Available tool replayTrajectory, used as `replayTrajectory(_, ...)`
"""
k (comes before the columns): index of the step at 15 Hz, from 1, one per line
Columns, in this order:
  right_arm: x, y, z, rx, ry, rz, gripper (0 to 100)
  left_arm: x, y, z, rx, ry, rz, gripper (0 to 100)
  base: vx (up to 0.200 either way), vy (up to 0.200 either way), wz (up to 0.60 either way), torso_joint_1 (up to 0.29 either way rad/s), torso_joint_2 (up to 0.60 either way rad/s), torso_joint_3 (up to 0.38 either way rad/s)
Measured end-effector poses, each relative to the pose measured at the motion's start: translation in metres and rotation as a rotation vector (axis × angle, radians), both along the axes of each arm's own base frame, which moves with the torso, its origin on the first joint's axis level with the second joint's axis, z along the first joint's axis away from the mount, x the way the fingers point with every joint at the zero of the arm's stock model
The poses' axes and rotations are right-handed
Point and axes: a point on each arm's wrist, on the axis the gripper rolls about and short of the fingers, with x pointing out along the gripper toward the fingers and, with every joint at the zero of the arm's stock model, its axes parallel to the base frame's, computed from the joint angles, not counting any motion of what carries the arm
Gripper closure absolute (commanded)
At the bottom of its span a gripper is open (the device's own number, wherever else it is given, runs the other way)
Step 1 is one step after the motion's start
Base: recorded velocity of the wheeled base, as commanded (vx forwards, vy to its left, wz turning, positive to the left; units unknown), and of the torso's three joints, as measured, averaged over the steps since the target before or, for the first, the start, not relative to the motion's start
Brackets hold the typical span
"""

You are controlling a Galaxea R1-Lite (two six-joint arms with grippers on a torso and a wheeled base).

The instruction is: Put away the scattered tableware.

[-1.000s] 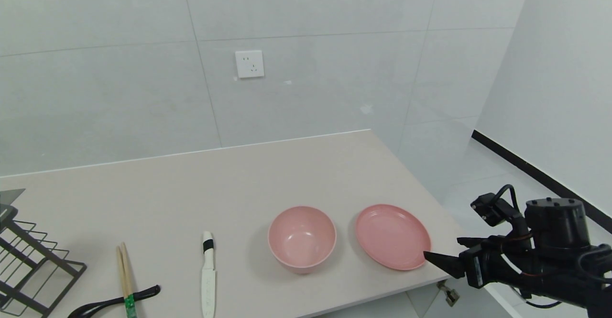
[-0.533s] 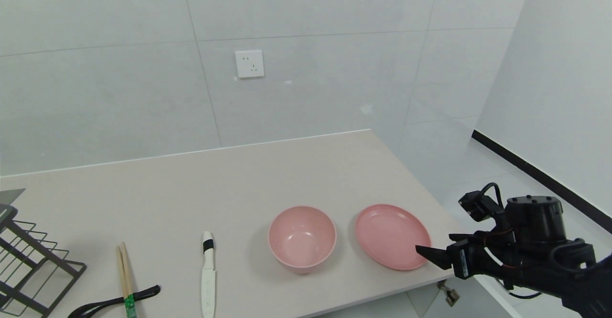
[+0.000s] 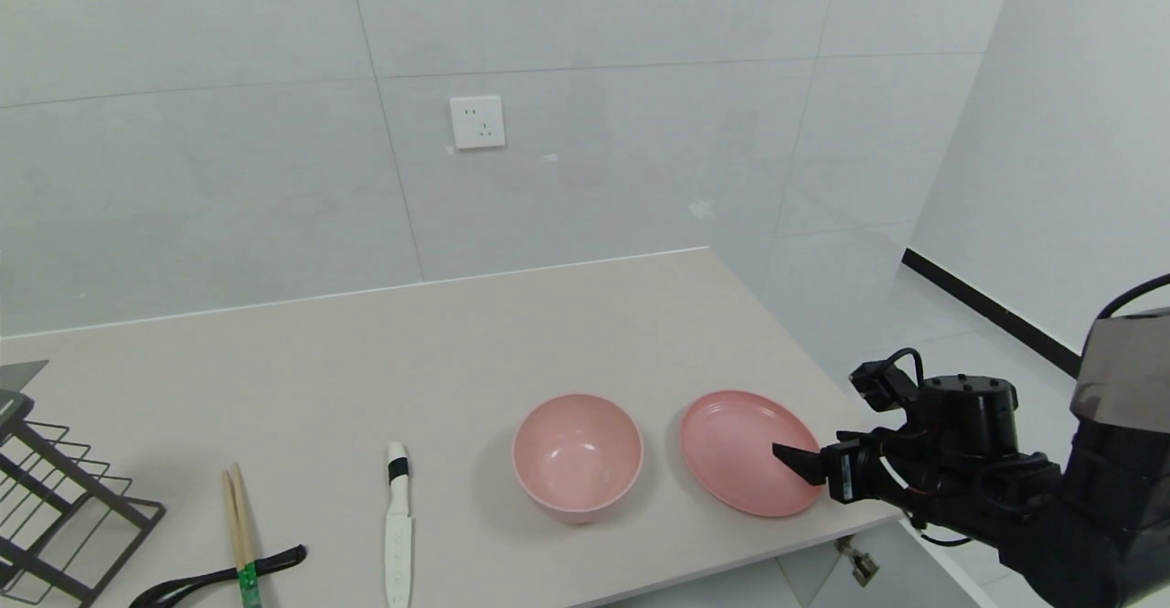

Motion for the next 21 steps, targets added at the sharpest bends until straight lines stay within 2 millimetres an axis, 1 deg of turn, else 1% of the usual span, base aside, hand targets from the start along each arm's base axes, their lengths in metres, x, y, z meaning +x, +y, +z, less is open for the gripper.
replayTrajectory(3, 0.003, 0.001, -0.011, -0.01, 0.027, -0.006, 0, 0.0, 0.0, 0.0, 0.0, 0.0, 0.0, 0, 0.0, 0.0, 0.0, 0.0, 0.0, 0.0)
replayTrajectory(9, 0.02, 0.005, -0.022, -0.017, 0.0, -0.023, 0, 0.0, 0.0, 0.0, 0.0, 0.0, 0.0, 0, 0.0, 0.0, 0.0, 0.0, 0.0, 0.0)
replayTrajectory(16, 0.024, 0.014, -0.041, -0.022, 0.021, 0.001, 0, 0.0, 0.0, 0.0, 0.0, 0.0, 0.002, 0, 0.0, 0.0, 0.0, 0.0, 0.0, 0.0)
replayTrajectory(17, 0.024, 0.015, -0.042, -0.022, 0.018, 0.004, 100, 0.0, 0.0, 0.0, 0.0, 0.0, 0.002, 0, 0.0, 0.0, 0.0, 0.0, 0.0, 0.0)
replayTrajectory(21, 0.025, 0.016, -0.046, -0.012, 0.03, -0.01, 100, 0.0, 0.0, 0.0, 0.0, 0.0, 0.002, 0, 0.0, 0.0, 0.0, 0.0, 0.0, 0.0)
